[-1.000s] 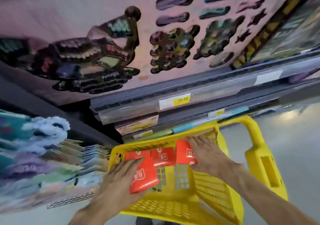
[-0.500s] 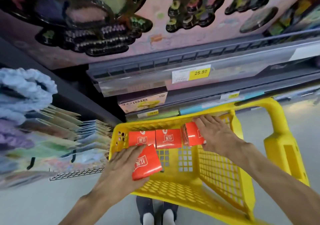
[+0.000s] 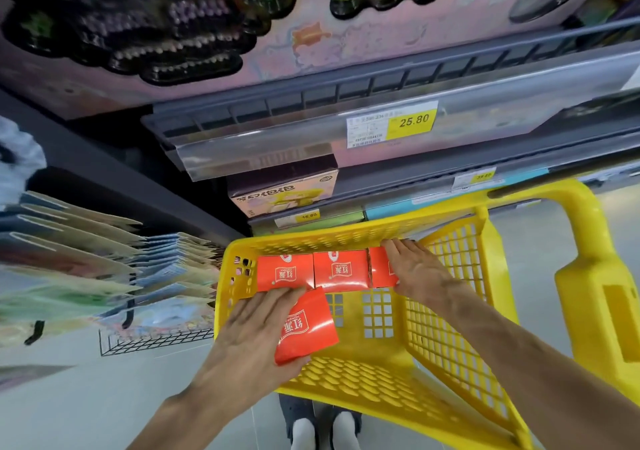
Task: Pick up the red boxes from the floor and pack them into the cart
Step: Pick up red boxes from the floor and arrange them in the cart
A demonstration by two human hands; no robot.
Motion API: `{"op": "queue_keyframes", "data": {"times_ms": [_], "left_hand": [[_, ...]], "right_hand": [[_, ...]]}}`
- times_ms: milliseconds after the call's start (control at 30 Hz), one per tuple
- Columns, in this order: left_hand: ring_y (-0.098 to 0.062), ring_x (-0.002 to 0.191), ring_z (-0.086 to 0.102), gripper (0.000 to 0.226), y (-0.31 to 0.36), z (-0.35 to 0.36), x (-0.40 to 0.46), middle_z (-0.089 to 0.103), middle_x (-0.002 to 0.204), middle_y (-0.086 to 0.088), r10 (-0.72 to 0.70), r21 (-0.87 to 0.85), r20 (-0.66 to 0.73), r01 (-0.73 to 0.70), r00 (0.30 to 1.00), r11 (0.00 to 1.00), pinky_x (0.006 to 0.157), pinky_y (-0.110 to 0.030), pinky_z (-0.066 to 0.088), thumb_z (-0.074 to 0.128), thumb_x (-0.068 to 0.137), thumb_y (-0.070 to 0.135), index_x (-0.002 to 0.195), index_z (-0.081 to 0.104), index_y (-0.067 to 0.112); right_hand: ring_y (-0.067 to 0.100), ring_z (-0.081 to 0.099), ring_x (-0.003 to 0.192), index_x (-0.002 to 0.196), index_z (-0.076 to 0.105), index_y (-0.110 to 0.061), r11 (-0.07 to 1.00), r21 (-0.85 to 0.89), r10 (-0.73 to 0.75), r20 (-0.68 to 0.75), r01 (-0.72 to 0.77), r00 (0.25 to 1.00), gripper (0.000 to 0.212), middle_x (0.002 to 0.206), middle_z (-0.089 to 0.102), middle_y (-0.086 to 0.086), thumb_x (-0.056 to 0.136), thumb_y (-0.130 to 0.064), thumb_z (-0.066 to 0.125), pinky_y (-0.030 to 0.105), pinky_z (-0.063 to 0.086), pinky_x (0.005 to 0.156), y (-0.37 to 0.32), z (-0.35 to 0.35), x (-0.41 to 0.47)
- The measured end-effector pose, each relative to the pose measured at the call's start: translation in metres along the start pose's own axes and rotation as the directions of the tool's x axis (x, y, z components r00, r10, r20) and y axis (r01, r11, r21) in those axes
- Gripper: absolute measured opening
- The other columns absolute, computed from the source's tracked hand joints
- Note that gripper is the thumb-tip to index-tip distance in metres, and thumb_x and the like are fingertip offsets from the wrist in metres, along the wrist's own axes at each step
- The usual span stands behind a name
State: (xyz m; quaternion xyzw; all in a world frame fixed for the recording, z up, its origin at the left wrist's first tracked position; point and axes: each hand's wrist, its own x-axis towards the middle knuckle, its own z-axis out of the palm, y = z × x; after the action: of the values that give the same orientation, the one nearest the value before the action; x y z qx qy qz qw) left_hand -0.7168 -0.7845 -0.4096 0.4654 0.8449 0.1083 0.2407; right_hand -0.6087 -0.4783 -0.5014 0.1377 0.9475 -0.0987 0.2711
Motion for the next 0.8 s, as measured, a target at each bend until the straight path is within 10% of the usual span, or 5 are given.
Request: {"op": "queue_keyframes", "data": {"times_ms": [367, 800], "left_hand": [[-0.015, 0.129, 0.044, 0.092, 0.009, -0.001, -0.004, 0.044, 0.142, 0.008, 0.142, 0.116, 0.026, -0.144, 0.990, 0.983, 0.108, -0.036, 0.029, 0.063, 0.073, 0.064, 0.150, 0.030, 0.026], [-0.019, 0.126, 0.048, 0.095, -0.025, 0.034, 0.013, 0.048, 0.140, 0.003, 0.123, 0.203, 0.117, -0.145, 0.986, 0.968, 0.107, -0.039, 0.039, 0.072, 0.070, 0.059, 0.148, 0.032, 0.023]], "right_hand": [[0.029, 0.021, 0.147, 0.156, -0.003, -0.013, 0.999, -0.034, -0.015, -0.005, 0.015, 1.000, 0.121, 0.158, 0.023, 0.011, 0.075, -0.034, 0.083, 0.043, 0.017, 0.122, 0.005, 0.034, 0.004], [0.025, -0.001, 0.152, 0.156, -0.008, -0.019, 0.998, 0.067, 0.000, -0.047, 0.003, 0.999, 0.113, 0.164, 0.003, 0.009, 0.083, -0.033, 0.077, 0.039, 0.004, 0.123, 0.008, 0.044, -0.005]]}}
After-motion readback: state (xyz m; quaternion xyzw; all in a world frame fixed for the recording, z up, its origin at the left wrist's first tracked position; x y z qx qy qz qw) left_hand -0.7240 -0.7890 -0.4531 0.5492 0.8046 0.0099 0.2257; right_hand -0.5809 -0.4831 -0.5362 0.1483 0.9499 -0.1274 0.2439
